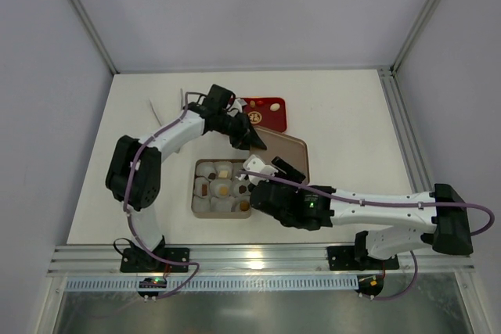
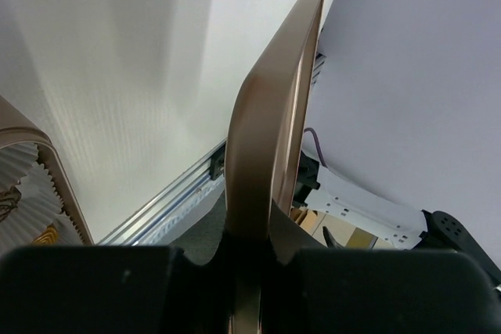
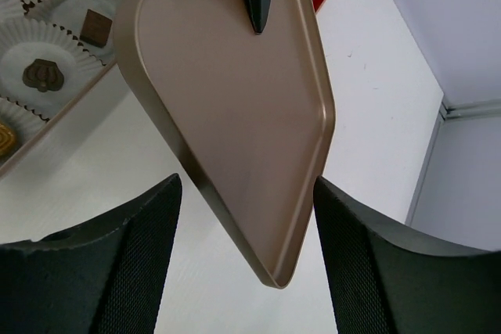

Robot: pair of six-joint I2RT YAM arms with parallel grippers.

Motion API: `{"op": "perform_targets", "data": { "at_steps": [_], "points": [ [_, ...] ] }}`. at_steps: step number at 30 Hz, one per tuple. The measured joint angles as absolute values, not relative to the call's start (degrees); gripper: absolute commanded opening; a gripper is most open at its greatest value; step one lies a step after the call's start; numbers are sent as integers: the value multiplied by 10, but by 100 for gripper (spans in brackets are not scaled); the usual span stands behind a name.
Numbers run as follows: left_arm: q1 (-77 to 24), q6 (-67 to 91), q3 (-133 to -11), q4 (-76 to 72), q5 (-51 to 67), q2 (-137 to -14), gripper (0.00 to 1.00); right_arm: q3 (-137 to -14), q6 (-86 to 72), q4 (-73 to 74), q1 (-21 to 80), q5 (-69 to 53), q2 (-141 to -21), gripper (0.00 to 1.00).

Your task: Pack the chocolate

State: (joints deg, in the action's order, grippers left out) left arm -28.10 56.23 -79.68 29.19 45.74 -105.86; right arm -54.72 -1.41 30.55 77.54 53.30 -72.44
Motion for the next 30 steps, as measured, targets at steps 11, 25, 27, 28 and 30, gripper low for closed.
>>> {"op": "perform_targets", "data": {
  "at_steps": [11,25,27,28,30],
  "points": [
    [-281,564,-797,296,468,-1038,0,-547,55,274,776,570,-776,65],
    [-281,557,-785,306,477,-1014,1,-547,136,217,776,591,-806,41],
    [-281,553,-785,308,478,-1014,2,-547,146,213,775,592,-809,30],
    [-281,552,-784,308,479,-1014,2,-547,149,211,775,593,-811,26],
    [-281,552,-784,308,481,-1014,3,-547,157,208,773,594,-811,14]
  ]
}}
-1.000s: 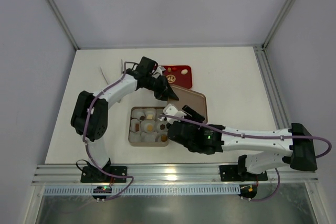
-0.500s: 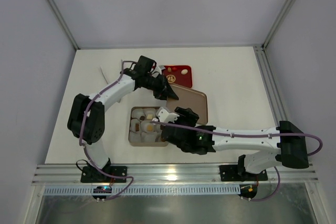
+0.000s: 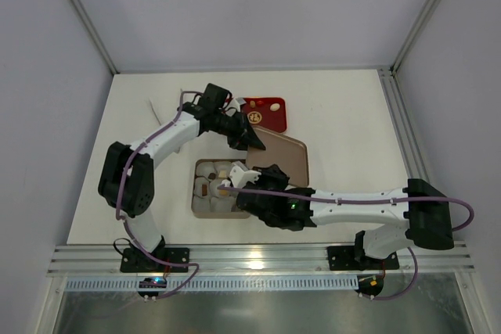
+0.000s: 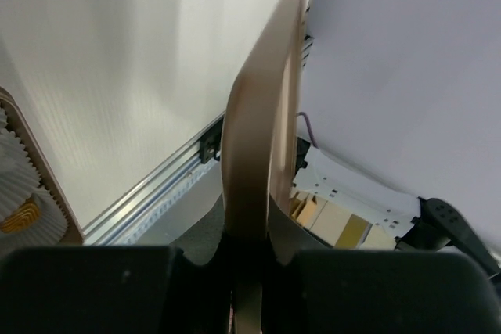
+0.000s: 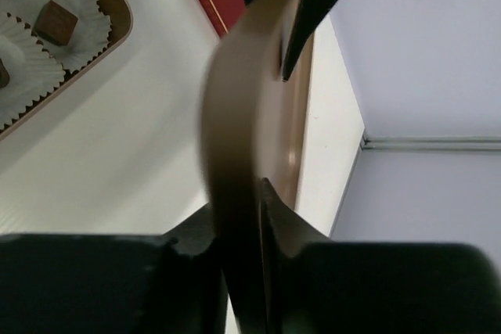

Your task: Pack the chocolate

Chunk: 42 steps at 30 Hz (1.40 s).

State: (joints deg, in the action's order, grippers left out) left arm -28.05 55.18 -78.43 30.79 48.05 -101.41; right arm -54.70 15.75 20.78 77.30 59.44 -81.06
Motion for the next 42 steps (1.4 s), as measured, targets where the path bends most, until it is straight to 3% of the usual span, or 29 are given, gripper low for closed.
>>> {"op": "perform_targets", "data": {
  "at_steps": [2,7,10,11,14,17,24,33,42],
  "points": [
    [-280,565,-784,311,484,-1014,6,-547,173,208,772,593,-812,5],
    [-279,562,-784,314,483,-1014,20,-547,188,199,772,599,-818,4],
    [-279,546,-784,314,491,-1012,40,-547,187,194,769,603,-818,4],
    [-279,545,-784,314,492,-1011,53,-547,187,193,768,606,-818,4],
    [-277,535,-784,314,493,-1006,73,-547,187,193,766,614,-818,4],
    [-271,530,-784,314,491,-1002,82,-549,184,194,765,620,-818,4],
    [-235,515,-784,316,458,-996,86,-554,156,225,765,629,-811,4],
    [-169,492,-801,326,409,-990,83,-573,67,314,758,611,-761,4],
    [-132,450,-795,371,326,-900,70,-653,-33,358,671,428,-702,4]
  ]
}}
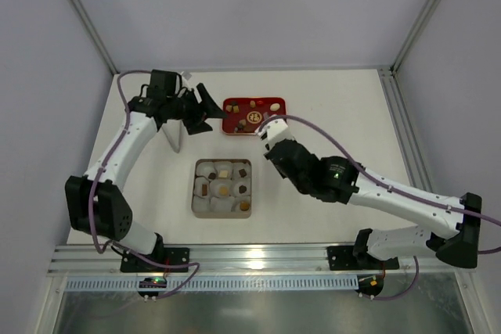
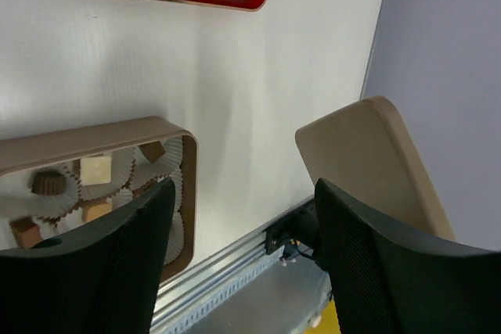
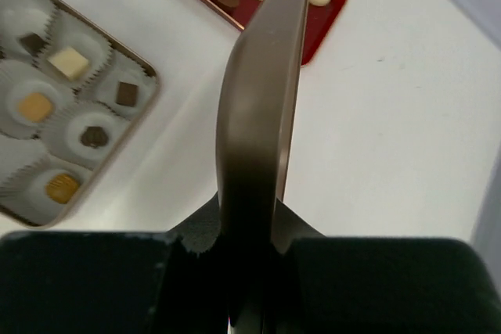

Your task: Pack the chocolate

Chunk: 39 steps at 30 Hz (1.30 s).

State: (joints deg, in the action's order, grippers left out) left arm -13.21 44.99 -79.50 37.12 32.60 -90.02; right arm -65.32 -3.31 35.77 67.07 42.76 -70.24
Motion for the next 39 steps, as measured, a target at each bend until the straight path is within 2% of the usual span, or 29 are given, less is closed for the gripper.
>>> {"op": "perform_targets", "data": {
  "at_steps": [3,7,12,18,19,28,39],
  "points": [
    [-123,430,-774,391,277,-834,61,-657,-78,342,602,313,-673,4],
    [-109,416,-731,418,202,-757,53,-635,-153,290,504,149,-638,4],
    [-69,415,-636,449,134,-691,48,-563,-262,179,432,-37,-639,4],
    [-28,413,-531,458,119,-656,55,-488,-398,20,418,-178,-707,4],
    [-28,412,-523,459,119,-650,61,-477,-423,-12,418,-195,-719,4],
    [-21,389,-513,450,155,-616,74,-408,-609,-292,418,-274,-829,4],
    [-21,383,-465,426,209,-624,78,-381,-748,-514,419,-301,-945,4]
  ]
}}
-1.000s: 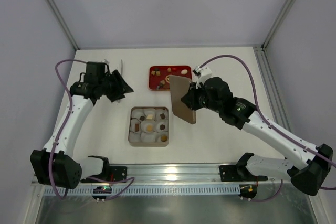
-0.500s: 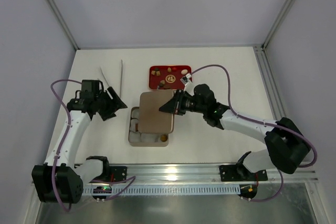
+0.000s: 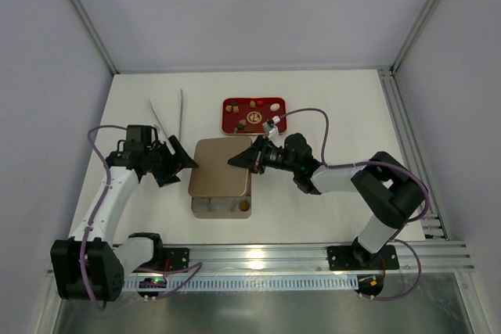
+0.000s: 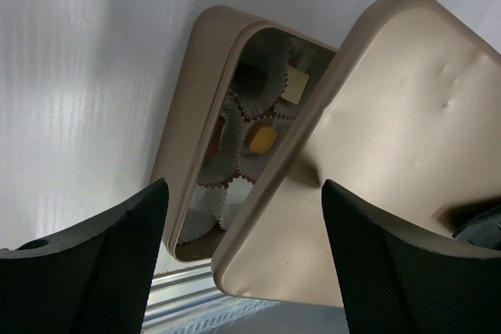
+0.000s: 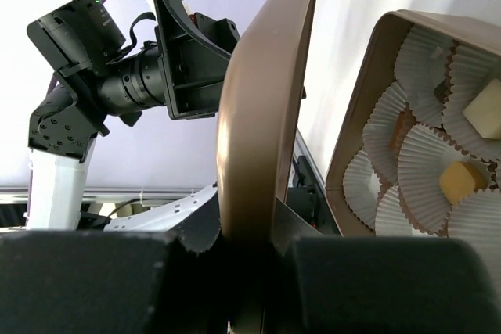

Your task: Pack the chocolate

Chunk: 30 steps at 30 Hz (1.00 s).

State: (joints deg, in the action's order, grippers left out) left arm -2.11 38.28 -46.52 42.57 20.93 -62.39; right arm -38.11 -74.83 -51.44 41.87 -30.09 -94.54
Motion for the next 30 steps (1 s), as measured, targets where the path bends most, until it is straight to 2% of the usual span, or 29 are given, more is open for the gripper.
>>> {"op": "perform_targets", "data": {
  "at_steps": [8,30],
  "points": [
    [-21,385,-450,403,223,-627,78,-380,-787,-582,425,-313,-1004,4],
    [-31,414,-406,357,248,-627,78,-349,-802,-626,426,-345,-1050,4]
  ]
}}
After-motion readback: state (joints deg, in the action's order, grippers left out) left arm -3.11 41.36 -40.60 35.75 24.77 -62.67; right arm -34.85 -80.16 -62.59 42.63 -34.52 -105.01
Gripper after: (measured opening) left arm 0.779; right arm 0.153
